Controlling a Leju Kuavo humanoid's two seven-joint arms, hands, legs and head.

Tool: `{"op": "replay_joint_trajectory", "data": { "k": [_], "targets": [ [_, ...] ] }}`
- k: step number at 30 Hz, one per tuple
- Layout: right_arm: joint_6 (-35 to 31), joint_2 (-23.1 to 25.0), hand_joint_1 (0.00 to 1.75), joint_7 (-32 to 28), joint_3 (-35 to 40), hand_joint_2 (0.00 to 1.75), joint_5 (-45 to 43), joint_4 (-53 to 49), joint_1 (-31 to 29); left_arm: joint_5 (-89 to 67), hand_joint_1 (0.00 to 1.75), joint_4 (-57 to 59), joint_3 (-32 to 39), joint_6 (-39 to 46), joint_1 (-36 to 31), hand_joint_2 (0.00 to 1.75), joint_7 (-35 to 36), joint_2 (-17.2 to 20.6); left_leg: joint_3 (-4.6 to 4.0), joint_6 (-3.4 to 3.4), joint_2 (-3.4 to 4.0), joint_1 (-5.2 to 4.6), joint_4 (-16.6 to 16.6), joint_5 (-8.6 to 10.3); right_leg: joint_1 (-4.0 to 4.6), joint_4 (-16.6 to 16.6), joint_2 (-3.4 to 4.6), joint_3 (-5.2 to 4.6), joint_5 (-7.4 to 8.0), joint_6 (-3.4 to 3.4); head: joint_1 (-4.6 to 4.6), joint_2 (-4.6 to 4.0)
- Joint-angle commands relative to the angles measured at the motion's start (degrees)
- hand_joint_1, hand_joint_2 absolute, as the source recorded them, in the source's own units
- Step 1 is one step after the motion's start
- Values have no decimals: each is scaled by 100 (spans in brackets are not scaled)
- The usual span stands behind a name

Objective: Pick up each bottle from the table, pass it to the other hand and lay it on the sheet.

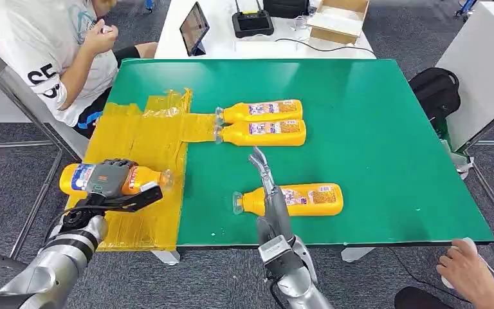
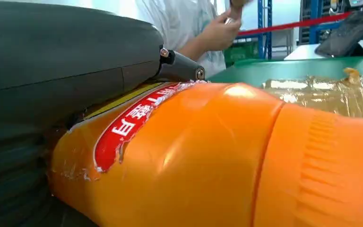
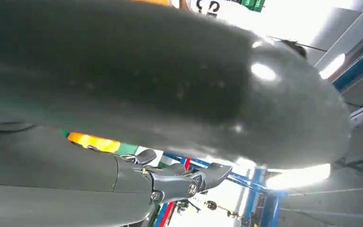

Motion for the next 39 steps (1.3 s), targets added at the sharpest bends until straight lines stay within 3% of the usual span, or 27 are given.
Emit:
{"op": "replay_joint_trajectory", "data": {
  "k": [1,14,15,16,32,39],
  "targets": [
    [8,-34,0,64,42,0,-23,195,-145,669,175,513,358,-496,-294,175,-478,-141,9,6,4,7,4,-3,10,-2,-4,12,0,-18,0,0],
    [28,-2,0,97,56,0,-5,276,-189,1050,175,422,475,-709,-215,175,-675,-191,12,5,4,3,-1,-3,6,-3,-2,15,-1,-16,0,0],
    [32,3,0,101,62,0,-4,296,-191,1043,38,436,437,-766,-205,175,-651,-181,10,4,2,2,-2,-2,4,-3,-3,13,-1,-12,0,0],
    [33,6,0,110,62,0,-3,316,-193,1091,0,452,447,-845,-200,175,-654,-189,18,6,5,5,-2,-4,9,-5,-2,21,-2,-19,0,0],
    [68,63,0,142,-144,0,-74,494,-190,2268,0,-27,469,-1269,158,175,-1201,-352,18,6,1,2,-5,-1,5,-7,-3,22,0,-14,0,0],
    [12,102,0,242,-330,0,-243,658,-256,3271,0,-325,547,-2640,177,175,-1547,-237,14,4,4,3,-2,0,6,-5,1,18,2,-14,0,0]
  ]
}}
